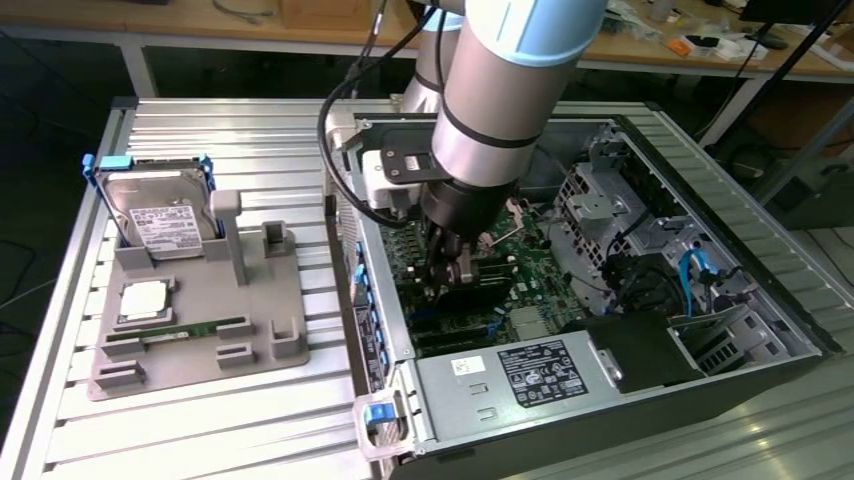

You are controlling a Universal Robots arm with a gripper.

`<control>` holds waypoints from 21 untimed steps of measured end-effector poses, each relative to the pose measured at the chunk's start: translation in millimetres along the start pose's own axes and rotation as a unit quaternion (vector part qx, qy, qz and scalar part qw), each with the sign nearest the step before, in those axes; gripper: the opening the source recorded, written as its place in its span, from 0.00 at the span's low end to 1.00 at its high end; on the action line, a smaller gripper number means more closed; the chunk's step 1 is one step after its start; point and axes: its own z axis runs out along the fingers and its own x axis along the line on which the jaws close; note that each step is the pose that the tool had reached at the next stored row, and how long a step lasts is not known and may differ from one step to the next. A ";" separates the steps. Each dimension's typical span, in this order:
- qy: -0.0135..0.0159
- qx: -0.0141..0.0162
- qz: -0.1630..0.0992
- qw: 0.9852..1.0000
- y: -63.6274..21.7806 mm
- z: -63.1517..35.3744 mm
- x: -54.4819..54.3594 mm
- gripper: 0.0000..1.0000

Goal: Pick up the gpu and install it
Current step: 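Press down on the gpu until it lock into place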

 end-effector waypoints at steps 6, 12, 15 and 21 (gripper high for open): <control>-0.001 0.003 0.000 1.000 5.5 -2.2 -0.3 0.10; -0.001 0.003 0.000 1.000 9.1 3.0 0.2 0.10; 0.000 0.003 0.000 1.000 10.1 10.1 0.9 0.10; -0.001 0.003 0.000 1.000 11.4 14.3 1.0 0.10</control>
